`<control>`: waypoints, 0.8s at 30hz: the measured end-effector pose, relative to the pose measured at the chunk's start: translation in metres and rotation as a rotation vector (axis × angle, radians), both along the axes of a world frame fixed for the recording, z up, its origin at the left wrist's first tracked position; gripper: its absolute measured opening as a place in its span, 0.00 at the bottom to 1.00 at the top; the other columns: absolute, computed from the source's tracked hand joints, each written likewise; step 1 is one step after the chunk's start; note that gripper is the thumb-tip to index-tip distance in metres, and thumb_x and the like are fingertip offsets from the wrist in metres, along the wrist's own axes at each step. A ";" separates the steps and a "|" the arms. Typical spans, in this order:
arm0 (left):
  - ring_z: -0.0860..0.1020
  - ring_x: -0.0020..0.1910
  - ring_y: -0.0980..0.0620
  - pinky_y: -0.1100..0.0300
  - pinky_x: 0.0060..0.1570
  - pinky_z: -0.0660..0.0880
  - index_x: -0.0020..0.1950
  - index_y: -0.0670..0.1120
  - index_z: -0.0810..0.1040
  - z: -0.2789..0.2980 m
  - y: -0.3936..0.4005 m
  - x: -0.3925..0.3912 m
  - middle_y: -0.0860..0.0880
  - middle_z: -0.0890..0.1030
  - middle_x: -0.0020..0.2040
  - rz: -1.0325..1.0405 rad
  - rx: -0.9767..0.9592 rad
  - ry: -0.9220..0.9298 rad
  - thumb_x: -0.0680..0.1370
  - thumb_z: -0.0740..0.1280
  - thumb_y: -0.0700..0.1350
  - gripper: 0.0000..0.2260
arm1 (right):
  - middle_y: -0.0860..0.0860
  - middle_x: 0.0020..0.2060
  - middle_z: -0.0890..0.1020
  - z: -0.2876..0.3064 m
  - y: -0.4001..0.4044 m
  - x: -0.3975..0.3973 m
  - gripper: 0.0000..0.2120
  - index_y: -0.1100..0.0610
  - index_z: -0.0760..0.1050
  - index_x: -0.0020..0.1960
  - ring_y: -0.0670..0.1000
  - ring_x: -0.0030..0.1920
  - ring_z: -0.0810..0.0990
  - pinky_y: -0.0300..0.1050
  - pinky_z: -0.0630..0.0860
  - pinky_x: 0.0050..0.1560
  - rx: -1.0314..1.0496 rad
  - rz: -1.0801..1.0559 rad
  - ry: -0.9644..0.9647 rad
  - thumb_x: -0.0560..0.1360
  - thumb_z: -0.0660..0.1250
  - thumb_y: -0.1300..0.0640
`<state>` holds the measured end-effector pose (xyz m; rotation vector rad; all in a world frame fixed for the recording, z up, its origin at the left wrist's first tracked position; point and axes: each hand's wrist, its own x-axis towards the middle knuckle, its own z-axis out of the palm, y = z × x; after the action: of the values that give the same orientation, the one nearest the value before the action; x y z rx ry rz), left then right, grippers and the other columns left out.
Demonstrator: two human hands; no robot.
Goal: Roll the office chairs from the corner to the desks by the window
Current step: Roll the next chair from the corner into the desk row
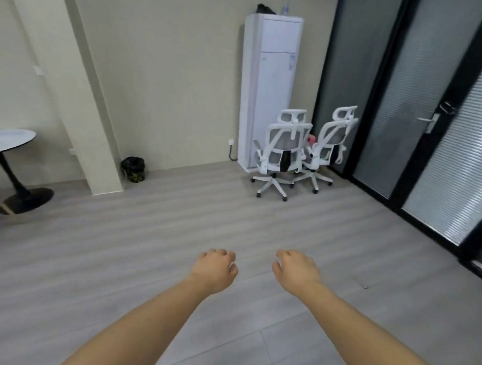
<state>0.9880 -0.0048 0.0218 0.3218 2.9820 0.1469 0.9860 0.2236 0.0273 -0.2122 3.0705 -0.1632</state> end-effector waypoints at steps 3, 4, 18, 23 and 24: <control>0.73 0.62 0.42 0.49 0.62 0.67 0.66 0.49 0.72 0.003 0.041 -0.079 0.45 0.76 0.62 -0.089 -0.015 0.017 0.82 0.53 0.53 0.17 | 0.53 0.63 0.78 0.006 0.042 -0.058 0.20 0.52 0.71 0.69 0.57 0.63 0.75 0.49 0.69 0.62 -0.005 -0.081 0.021 0.81 0.54 0.46; 0.73 0.62 0.42 0.49 0.62 0.67 0.66 0.48 0.72 0.004 0.057 -0.105 0.45 0.76 0.62 -0.112 -0.020 0.022 0.82 0.53 0.53 0.17 | 0.53 0.63 0.78 0.007 0.057 -0.075 0.20 0.52 0.71 0.69 0.57 0.64 0.75 0.49 0.70 0.63 -0.021 -0.116 0.027 0.81 0.54 0.46; 0.72 0.63 0.42 0.49 0.62 0.67 0.66 0.49 0.73 -0.019 0.303 -0.417 0.45 0.76 0.63 -0.231 -0.036 0.026 0.81 0.55 0.53 0.17 | 0.55 0.62 0.78 -0.021 0.299 -0.352 0.20 0.53 0.72 0.68 0.58 0.62 0.76 0.49 0.71 0.61 -0.058 -0.266 0.008 0.81 0.56 0.47; 0.72 0.62 0.41 0.49 0.61 0.67 0.65 0.48 0.73 -0.002 0.357 -0.528 0.44 0.76 0.62 -0.208 -0.042 0.065 0.81 0.54 0.52 0.17 | 0.54 0.61 0.79 -0.009 0.360 -0.474 0.19 0.54 0.73 0.66 0.58 0.61 0.76 0.50 0.72 0.61 -0.039 -0.201 0.027 0.80 0.56 0.48; 0.72 0.62 0.42 0.49 0.61 0.67 0.66 0.48 0.73 -0.001 0.365 -0.547 0.45 0.76 0.62 -0.192 -0.033 0.058 0.81 0.54 0.52 0.17 | 0.55 0.61 0.80 -0.009 0.368 -0.497 0.19 0.54 0.73 0.66 0.58 0.61 0.77 0.50 0.72 0.61 -0.040 -0.198 0.022 0.80 0.56 0.48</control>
<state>0.4411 0.3598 0.0210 0.6145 2.9849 0.0686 0.4892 0.5916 0.0185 0.0900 3.1075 -0.2326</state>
